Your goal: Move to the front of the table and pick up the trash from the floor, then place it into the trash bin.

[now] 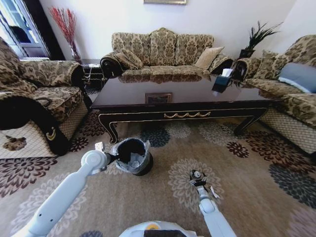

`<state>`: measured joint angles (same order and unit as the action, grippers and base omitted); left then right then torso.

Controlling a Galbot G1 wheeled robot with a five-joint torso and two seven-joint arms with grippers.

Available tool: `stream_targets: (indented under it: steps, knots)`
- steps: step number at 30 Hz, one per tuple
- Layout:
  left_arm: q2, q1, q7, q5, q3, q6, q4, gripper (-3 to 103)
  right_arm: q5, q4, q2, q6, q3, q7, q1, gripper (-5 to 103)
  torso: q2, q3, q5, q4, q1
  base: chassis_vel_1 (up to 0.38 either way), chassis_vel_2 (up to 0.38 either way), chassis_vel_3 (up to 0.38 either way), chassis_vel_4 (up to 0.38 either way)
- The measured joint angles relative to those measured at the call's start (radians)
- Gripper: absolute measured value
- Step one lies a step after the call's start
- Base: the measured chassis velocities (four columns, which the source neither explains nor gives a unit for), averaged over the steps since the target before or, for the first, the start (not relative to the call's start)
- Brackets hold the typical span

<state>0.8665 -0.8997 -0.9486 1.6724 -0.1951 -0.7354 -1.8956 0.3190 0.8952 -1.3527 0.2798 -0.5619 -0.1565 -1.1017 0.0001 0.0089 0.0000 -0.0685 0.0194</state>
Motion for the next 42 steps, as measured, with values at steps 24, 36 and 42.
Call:
stream_targets:
  steps: [24,36,42]
  knots:
    - [-0.004,0.008,-0.003,0.005,0.011,0.000,-0.001,0,0.003,-0.061,0.008,-0.013,0.011,-0.028,0.050,68,0.000,0.000,0.0000,0.0000,0.000,0.000,0.000,0.000,0.000]
    - [-0.006,0.004,-0.003,0.006,0.009,0.000,-0.002,0,-0.008,-0.056,0.016,-0.010,0.011,-0.028,0.047,25,0.000,0.000,0.0000,0.0002,0.000,0.000,0.000,0.000,0.000]
    - [-0.012,0.004,-0.003,0.011,-0.003,0.000,0.002,0,-0.046,0.028,0.026,0.010,0.041,0.002,0.005,16,0.000,0.000,0.0000,-0.0001,0.000,0.000,0.000,0.000,0.000]
